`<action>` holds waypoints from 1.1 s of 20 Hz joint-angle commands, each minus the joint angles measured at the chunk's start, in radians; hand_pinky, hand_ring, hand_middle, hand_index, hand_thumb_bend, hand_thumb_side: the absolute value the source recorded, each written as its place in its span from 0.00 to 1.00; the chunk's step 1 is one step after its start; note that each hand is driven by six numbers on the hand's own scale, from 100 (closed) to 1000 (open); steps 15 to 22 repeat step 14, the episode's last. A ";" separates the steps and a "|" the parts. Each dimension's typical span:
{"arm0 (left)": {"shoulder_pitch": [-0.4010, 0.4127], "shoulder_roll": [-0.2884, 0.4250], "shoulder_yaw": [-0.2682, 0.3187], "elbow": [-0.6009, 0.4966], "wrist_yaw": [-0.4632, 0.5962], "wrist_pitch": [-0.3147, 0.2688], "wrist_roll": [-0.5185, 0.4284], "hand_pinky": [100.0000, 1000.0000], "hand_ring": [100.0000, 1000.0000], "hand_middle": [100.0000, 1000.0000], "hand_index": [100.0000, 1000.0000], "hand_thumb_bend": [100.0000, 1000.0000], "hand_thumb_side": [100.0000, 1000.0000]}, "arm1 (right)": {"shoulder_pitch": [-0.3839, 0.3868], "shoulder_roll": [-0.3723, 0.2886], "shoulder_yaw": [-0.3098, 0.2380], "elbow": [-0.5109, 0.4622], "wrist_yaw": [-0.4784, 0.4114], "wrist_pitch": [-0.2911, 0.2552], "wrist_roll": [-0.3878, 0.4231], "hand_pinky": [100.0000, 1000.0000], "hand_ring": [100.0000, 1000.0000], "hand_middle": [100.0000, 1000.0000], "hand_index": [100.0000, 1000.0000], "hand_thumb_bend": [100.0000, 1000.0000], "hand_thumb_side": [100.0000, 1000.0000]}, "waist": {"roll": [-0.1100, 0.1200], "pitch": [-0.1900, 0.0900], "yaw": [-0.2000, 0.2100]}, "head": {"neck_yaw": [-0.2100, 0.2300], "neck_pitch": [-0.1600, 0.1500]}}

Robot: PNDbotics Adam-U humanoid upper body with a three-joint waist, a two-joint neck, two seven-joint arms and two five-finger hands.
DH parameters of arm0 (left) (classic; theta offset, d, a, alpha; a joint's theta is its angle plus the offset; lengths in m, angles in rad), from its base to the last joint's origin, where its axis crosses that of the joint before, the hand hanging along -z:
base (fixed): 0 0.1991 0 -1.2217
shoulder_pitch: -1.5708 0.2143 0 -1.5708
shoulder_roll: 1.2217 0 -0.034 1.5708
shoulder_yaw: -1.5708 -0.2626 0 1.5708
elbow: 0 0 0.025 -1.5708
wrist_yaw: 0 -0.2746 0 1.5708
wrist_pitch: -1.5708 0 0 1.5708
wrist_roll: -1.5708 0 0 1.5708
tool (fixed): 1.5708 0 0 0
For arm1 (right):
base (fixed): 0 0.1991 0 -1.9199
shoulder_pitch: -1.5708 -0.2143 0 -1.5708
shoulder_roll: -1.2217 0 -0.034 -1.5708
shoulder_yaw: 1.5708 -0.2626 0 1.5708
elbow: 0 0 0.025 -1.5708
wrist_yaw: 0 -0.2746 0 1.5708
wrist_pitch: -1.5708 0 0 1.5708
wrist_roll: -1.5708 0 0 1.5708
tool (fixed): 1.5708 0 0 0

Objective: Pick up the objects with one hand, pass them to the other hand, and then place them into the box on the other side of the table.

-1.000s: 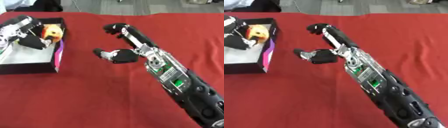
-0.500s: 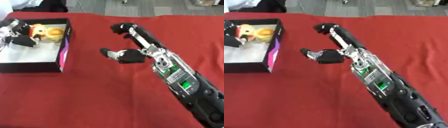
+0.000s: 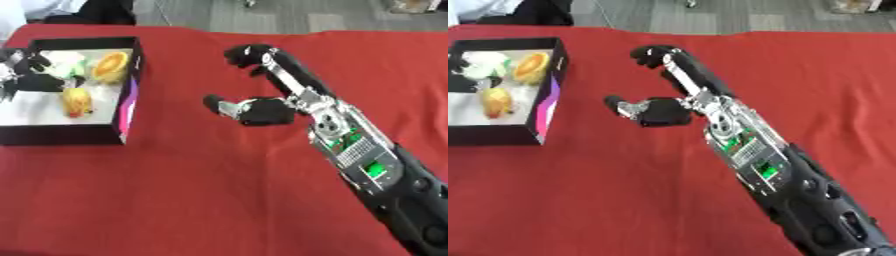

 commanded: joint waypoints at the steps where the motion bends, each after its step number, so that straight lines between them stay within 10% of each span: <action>1: -0.015 0.023 0.027 -0.013 -0.005 0.008 0.019 0.74 0.80 0.68 0.74 0.45 0.39 | -0.011 -0.012 -0.013 -0.025 -0.007 0.000 -0.006 0.76 0.81 0.74 0.84 0.41 0.44 | -0.007 -0.003 0.002 | 0.000 -0.012; 11: 0.030 -0.018 0.118 -0.202 0.310 -0.104 0.276 0.70 0.77 0.64 0.62 0.24 0.70 | -0.004 -0.026 -0.059 -0.036 -0.029 0.018 -0.065 0.75 0.81 0.74 0.84 0.25 0.44 | -0.008 -0.003 0.006 | -0.013 -0.010; 14: 0.063 -0.052 0.153 -0.265 0.459 -0.189 0.365 0.70 0.79 0.67 0.65 0.16 0.86 | 0.007 -0.041 -0.102 -0.037 -0.060 0.032 -0.113 0.75 0.82 0.75 0.84 0.03 0.53 | -0.008 -0.004 0.005 | -0.018 -0.009; 22: 0.063 -0.052 0.153 -0.265 0.459 -0.189 0.365 0.70 0.79 0.67 0.65 0.16 0.86 | 0.007 -0.041 -0.102 -0.037 -0.060 0.032 -0.113 0.75 0.82 0.75 0.84 0.03 0.53 | -0.008 -0.004 0.005 | -0.018 -0.009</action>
